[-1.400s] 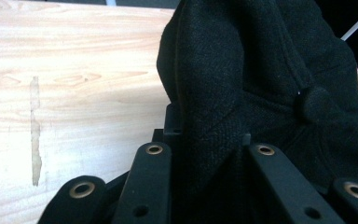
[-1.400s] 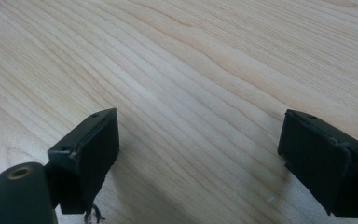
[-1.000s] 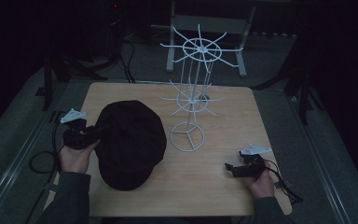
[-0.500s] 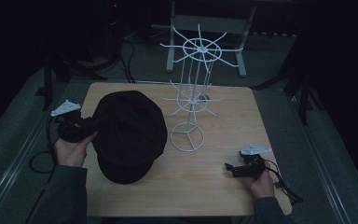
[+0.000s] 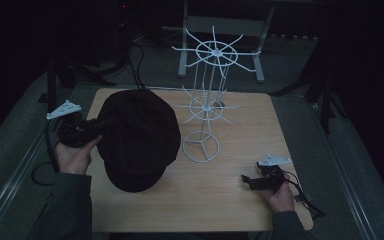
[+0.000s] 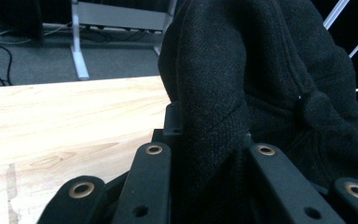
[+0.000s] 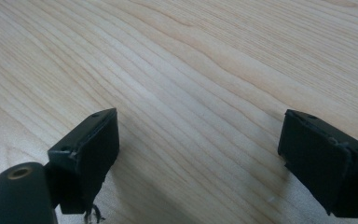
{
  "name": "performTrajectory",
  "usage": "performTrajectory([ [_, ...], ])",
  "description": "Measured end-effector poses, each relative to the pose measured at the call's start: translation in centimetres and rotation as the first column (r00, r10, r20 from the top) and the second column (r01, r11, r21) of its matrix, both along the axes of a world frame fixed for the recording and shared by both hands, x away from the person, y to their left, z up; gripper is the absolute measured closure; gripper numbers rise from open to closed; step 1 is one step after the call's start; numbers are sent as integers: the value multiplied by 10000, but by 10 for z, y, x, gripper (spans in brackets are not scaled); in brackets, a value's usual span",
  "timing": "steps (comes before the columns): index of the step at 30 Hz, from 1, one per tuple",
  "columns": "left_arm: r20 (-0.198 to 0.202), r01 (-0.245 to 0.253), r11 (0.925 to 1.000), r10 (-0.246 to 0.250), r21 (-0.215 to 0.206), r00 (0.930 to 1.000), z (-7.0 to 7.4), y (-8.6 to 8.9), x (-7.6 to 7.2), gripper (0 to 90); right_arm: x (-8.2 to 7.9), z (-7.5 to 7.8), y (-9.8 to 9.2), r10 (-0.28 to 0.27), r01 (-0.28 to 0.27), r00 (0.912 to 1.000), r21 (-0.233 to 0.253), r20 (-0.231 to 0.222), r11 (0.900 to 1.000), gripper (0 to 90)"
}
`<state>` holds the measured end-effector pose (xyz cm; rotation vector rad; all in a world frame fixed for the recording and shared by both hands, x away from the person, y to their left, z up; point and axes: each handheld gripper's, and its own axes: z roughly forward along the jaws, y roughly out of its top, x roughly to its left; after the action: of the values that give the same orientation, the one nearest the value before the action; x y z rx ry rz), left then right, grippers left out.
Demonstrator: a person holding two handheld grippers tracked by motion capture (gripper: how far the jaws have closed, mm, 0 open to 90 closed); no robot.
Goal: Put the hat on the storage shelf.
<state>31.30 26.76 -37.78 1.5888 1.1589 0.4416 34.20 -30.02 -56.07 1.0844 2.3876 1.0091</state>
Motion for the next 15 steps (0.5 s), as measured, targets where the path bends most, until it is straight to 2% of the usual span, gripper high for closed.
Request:
performTrajectory([
  [15,566,307,9988,-284,-392,9980,18,2,1,781,0,0,0,0,0,10000,-1,3,10000,123],
])
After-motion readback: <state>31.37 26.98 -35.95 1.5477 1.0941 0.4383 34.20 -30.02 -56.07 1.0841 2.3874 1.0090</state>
